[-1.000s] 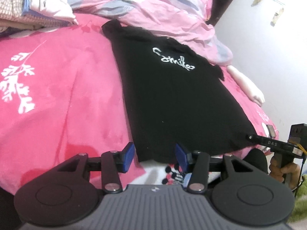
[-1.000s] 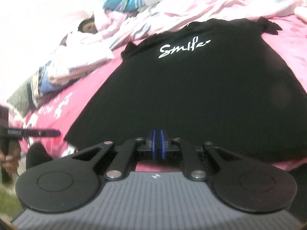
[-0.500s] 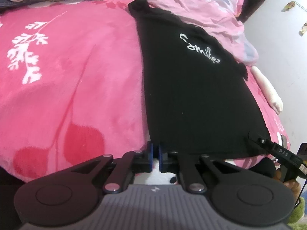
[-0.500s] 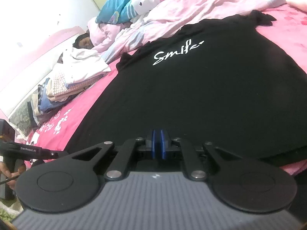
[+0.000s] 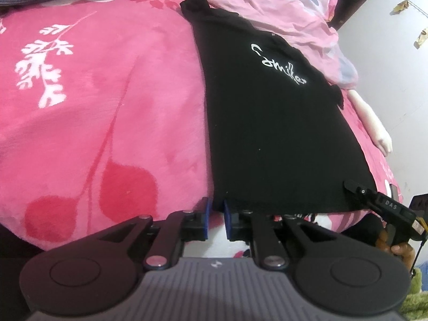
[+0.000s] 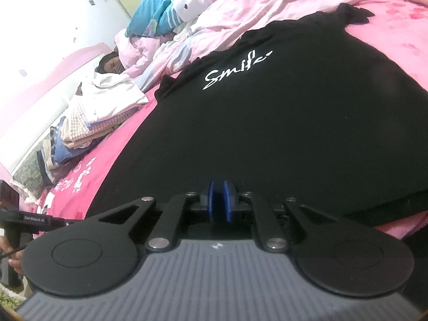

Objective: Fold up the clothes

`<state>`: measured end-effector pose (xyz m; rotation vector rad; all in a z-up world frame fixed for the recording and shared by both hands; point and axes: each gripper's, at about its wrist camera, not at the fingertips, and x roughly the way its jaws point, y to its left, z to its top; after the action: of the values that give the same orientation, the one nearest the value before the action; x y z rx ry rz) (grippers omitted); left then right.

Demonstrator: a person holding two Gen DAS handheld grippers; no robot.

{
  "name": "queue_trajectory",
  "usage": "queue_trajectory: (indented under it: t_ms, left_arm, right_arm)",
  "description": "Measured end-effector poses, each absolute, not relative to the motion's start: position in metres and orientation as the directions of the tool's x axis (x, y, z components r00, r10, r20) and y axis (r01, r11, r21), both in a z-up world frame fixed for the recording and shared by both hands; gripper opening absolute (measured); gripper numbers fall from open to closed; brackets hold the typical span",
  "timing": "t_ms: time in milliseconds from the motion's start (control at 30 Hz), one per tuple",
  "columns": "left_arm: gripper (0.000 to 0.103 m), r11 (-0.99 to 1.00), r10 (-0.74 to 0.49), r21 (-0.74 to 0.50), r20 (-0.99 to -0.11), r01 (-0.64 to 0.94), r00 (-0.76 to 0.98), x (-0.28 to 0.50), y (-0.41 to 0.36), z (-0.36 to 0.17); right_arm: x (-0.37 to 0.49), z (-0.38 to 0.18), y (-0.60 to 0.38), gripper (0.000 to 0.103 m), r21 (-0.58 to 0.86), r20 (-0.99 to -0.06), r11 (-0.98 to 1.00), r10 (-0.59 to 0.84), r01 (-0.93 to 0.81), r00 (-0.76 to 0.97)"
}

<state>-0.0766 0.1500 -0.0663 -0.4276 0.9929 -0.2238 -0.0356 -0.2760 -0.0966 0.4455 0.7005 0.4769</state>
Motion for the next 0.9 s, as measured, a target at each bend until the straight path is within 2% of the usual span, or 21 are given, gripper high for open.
queue_trajectory:
  t_ms: [33, 100, 200, 267, 500, 633, 700, 767, 900]
  left_arm:
    - [0.019, 0.895, -0.372, -0.446, -0.759, -0.010, 0.534, -0.078, 0.151, -0.065]
    - [0.036, 0.894, -0.374, -0.448, -0.756, -0.010, 0.537, -0.080, 0.152, -0.063]
    - [0.048, 0.895, -0.369, -0.446, -0.747, -0.005, 0.553, -0.084, 0.154, -0.057]
    - [0.051, 0.899, -0.361, -0.438, -0.743, -0.002, 0.564, -0.087, 0.155, -0.054]
    - [0.057, 0.891, -0.356, -0.453, -0.725, -0.018, 0.590, -0.087, 0.163, -0.048]
    - [0.058, 0.882, -0.361, -0.471, -0.706, -0.023, 0.609, -0.085, 0.168, -0.045]
    - [0.058, 0.877, -0.363, -0.480, -0.697, -0.026, 0.619, -0.085, 0.170, -0.043]
    - [0.058, 0.861, -0.384, -0.508, -0.681, -0.024, 0.623, -0.082, 0.172, -0.044]
    - [0.058, 0.826, -0.431, -0.563, -0.649, -0.015, 0.627, -0.075, 0.174, -0.046]
  right_arm:
    - [-0.036, -0.097, -0.276, 0.008, 0.538, -0.499, 0.801, 0.553, -0.262, 0.667]
    - [-0.036, -0.097, -0.277, 0.009, 0.542, -0.498, 0.799, 0.556, -0.261, 0.666]
    - [-0.037, -0.096, -0.277, 0.017, 0.552, -0.494, 0.791, 0.566, -0.265, 0.660]
    - [-0.038, -0.095, -0.277, 0.021, 0.554, -0.491, 0.788, 0.569, -0.268, 0.660]
    - [-0.043, -0.088, -0.275, 0.030, 0.544, -0.486, 0.794, 0.563, -0.273, 0.668]
    - [-0.053, -0.077, -0.292, 0.032, 0.569, -0.448, 0.779, 0.562, -0.263, 0.695]
    - [-0.060, -0.068, -0.312, 0.039, 0.588, -0.414, 0.772, 0.543, -0.240, 0.731]
    - [-0.066, -0.062, -0.340, 0.044, 0.610, -0.391, 0.771, 0.494, -0.183, 0.776]
    - [-0.066, -0.063, -0.401, 0.044, 0.667, -0.410, 0.744, 0.392, -0.022, 0.823]
